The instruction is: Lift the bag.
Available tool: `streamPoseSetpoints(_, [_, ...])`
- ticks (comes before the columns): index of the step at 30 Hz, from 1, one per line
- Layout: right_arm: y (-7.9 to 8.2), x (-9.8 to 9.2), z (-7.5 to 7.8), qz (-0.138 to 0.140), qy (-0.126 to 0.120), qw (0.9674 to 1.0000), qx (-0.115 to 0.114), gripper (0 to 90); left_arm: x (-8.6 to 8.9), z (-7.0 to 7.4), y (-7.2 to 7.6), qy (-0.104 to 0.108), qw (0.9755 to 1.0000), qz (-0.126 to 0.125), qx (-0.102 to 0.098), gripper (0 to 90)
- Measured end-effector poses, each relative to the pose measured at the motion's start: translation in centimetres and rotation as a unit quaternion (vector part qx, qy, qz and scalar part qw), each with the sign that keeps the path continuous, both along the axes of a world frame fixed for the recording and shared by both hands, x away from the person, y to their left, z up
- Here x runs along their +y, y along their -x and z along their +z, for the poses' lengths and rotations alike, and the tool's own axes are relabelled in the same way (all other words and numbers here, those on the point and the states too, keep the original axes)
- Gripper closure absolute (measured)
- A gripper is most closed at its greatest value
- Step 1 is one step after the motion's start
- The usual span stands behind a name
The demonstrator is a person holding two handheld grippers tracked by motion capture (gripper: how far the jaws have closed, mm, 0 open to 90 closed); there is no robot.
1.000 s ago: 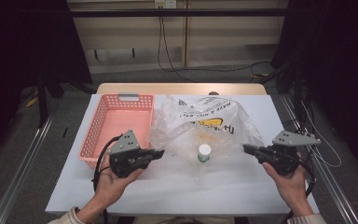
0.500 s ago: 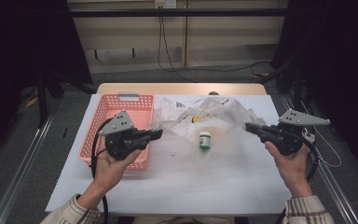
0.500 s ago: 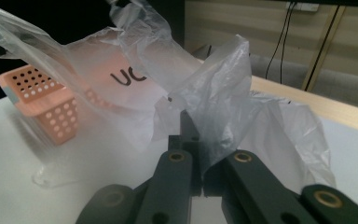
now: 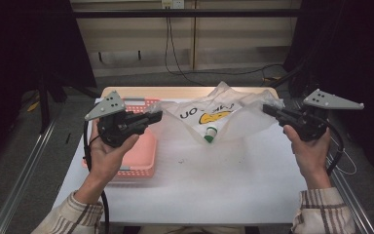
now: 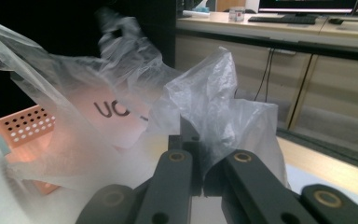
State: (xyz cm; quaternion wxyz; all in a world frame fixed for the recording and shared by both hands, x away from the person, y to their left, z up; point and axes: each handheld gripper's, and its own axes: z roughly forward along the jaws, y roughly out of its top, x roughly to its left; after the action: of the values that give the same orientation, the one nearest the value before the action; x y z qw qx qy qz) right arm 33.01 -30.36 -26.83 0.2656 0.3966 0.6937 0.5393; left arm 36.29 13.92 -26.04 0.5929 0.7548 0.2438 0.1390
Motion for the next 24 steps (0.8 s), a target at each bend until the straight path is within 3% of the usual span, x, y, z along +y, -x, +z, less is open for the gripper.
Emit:
streamPoseSetpoints(9, [-1.1,0.1,3.0,-0.011,-0.009,0.9995,-0.030,90.0,0.7,1.4,-0.9,0.014,0.9997,0.017,-0.008,88.9])
streamPoseSetpoints(16, [-1.5,1.0,5.1,-0.009,-0.010,0.9984,-0.054,90.0,0.0,3.3,-1.0,0.014,0.9992,0.020,-0.033,88.9])
streamPoseSetpoints(24, [-2.3,1.0,6.7,-0.014,-0.015,0.9977,-0.064,90.0,0.0,5.2,-1.6,0.024,0.9983,0.032,-0.043,89.0])
